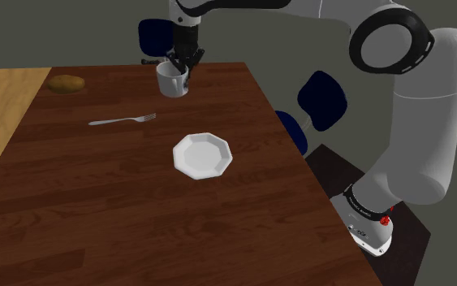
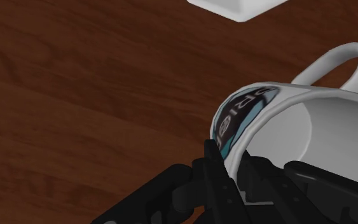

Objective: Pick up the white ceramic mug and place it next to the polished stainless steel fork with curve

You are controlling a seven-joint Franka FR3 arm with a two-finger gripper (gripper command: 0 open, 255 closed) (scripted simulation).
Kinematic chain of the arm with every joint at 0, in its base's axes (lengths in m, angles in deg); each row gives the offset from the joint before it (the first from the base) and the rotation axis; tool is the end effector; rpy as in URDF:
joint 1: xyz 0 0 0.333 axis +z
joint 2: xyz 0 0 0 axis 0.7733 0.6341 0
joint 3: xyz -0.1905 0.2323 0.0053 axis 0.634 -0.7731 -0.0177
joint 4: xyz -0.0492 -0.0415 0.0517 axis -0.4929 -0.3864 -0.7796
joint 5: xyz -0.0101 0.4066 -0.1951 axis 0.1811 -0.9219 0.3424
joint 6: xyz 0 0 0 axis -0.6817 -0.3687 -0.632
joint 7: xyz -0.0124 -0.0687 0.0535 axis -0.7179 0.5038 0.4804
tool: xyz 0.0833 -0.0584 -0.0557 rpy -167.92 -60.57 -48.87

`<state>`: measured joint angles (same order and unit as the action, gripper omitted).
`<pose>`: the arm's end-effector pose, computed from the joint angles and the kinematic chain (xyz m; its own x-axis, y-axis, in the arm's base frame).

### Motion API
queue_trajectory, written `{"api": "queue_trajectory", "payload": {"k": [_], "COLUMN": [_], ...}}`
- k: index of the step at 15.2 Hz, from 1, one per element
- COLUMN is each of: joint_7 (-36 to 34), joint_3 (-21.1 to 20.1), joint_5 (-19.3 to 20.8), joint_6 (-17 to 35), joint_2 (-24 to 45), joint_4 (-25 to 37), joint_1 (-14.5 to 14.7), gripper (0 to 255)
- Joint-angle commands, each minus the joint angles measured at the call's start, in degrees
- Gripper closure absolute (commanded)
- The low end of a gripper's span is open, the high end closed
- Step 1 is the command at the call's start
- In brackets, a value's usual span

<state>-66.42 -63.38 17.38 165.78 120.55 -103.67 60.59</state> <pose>0.7256 0.2501 0.4382 0.9943 -0.1070 -0.0006 -0.1069 -0.9928 -0.0546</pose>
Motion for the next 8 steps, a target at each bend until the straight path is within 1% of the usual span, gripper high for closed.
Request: {"api": "queue_trajectory", "payload": {"k": [1,8], "joint_7": [0.05,0.07], "joint_3": [0.03,0.13], "joint_5": [0.0,0.09], "joint_6": [1.59,6.79], "joint_2": [-0.06,0.28], "joint_4": [-1.62,-6.5], "joint_1": [-0.13,-0.37], "gripper": [255,255]}}
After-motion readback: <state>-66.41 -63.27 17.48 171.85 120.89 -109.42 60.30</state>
